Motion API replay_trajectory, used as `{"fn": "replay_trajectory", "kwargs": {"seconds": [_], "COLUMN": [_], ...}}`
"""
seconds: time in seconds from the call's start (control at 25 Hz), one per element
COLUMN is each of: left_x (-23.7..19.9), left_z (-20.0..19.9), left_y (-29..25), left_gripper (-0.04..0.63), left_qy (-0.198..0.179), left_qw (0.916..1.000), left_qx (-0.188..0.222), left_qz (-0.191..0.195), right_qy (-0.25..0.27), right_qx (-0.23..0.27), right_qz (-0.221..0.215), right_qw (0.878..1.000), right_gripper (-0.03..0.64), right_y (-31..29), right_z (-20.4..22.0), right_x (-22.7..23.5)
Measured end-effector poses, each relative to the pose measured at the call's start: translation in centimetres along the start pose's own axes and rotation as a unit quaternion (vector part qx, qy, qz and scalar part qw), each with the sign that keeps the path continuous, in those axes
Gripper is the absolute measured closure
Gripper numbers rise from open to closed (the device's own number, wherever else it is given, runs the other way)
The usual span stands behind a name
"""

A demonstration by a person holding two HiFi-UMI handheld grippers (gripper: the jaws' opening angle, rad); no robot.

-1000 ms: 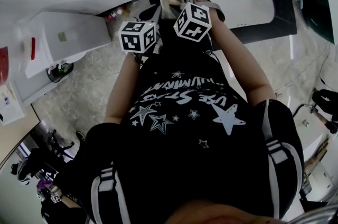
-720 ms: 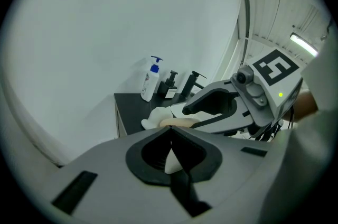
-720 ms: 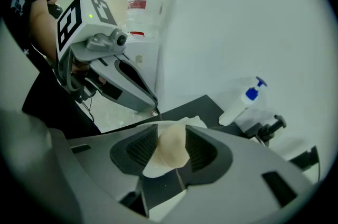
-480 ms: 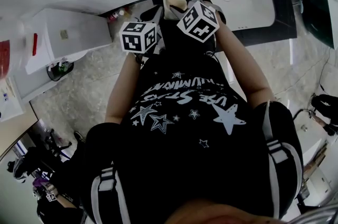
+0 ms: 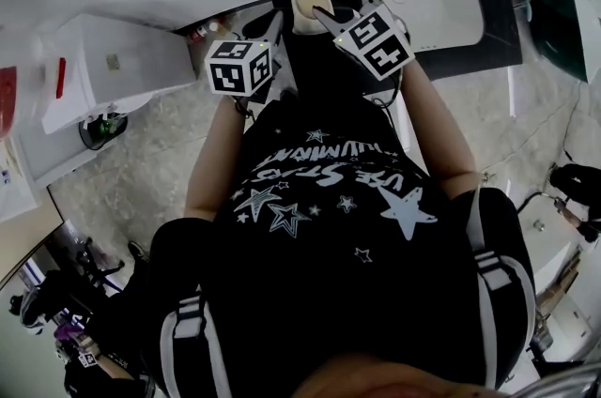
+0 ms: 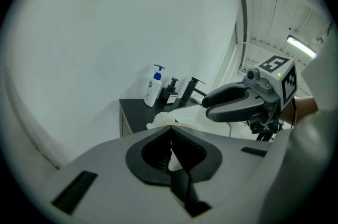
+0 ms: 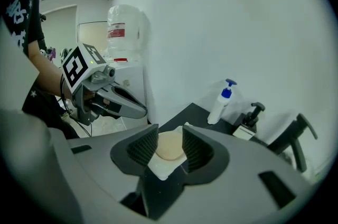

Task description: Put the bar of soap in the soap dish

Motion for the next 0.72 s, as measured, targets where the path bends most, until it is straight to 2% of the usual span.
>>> {"fn": "replay_trajectory", "kwargs": {"seconds": [0.32, 0.52, 0.72], "left_x": [1.4, 2.4, 4.5], "left_z": [-0.1, -0.5, -0.4], "left_y": [1.3, 1.8, 2.5], "left_gripper": [0.583, 0.584, 0.583], "left_qy": [0.007, 0.012, 0.017], "left_qw": [0.9996, 0.9987, 0.9966], "left_qx": [0.028, 0.049, 0.069], "left_qz": [0.005, -0.008, -0.04], "right_qy": [-0.025, -0.044, -0.044], "right_qx": [0.026, 0.038, 0.056], "right_qz": [0.007, -0.041, -0.079], "right_qw": [0.999, 0.997, 0.994], "right_gripper": [0.54, 0.543, 0.552], "right_y": [1.5, 1.3, 2.3], "right_z": [0.9, 2.1, 3.4], "right_x": [-0.3, -0.2, 0.3]}}
Point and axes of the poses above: the fingertips, and each gripper's own axes: y backward along the fingers, x to its right, z out of its underside, the point moved 5 cm from there along y, backward along the fingers, and after that the axes turned 8 degrees about -x, right-handed, at the moved point
